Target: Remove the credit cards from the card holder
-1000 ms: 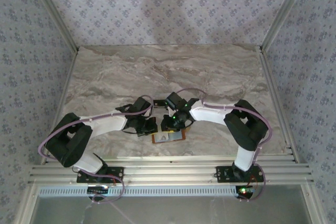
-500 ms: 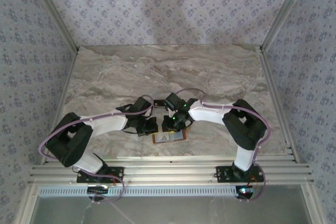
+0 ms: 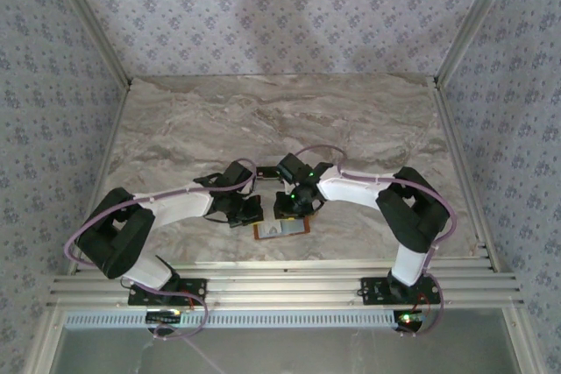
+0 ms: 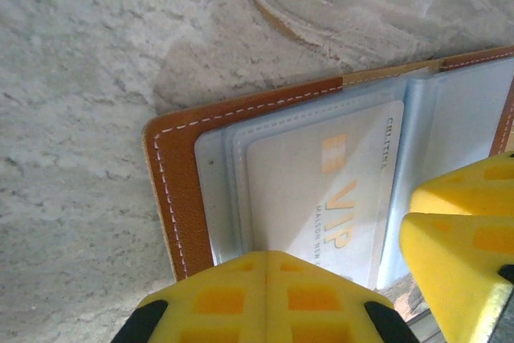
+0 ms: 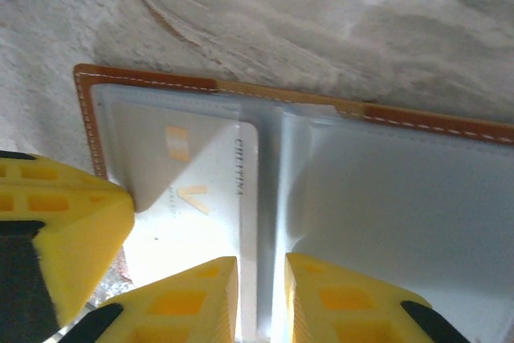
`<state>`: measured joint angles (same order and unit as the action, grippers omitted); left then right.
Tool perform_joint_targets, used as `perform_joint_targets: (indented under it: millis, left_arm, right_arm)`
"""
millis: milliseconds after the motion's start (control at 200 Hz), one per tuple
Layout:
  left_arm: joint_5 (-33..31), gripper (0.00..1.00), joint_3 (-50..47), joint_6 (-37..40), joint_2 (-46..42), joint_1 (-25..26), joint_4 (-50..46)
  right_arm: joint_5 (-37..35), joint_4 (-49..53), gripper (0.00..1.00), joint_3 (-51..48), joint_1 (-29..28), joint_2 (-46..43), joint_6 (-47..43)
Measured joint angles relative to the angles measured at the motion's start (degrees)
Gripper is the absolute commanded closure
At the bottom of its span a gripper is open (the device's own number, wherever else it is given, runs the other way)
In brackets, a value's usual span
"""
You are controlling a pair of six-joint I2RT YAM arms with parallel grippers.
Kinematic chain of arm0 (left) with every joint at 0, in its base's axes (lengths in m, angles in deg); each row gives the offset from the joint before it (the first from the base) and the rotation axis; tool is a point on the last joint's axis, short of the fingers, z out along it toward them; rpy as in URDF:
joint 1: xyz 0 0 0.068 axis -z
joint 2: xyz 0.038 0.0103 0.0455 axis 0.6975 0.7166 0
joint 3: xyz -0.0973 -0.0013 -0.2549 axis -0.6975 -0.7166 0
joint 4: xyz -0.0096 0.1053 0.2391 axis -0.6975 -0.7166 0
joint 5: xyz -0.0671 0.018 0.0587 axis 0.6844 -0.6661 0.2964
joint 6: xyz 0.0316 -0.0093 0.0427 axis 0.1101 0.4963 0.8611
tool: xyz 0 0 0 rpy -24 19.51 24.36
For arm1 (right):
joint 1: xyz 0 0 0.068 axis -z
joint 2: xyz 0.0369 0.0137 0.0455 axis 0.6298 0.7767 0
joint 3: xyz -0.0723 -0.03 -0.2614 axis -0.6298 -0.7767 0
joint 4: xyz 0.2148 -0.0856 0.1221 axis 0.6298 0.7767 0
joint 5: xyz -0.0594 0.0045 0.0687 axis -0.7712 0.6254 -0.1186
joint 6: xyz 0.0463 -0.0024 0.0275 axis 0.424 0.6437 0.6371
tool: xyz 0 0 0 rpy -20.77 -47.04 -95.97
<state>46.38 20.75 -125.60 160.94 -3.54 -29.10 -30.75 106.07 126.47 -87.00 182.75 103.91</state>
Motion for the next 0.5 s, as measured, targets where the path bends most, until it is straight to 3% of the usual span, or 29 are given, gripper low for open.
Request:
perform_joint_targets:
  millis: [500]
  left_arm:
    - [0.1,1.0,0.4,0.2,0.7,0.0,0.0]
  right_arm:
    - [7.1,-9.8,0.82,-5.3,1.9,-0.1,2.3]
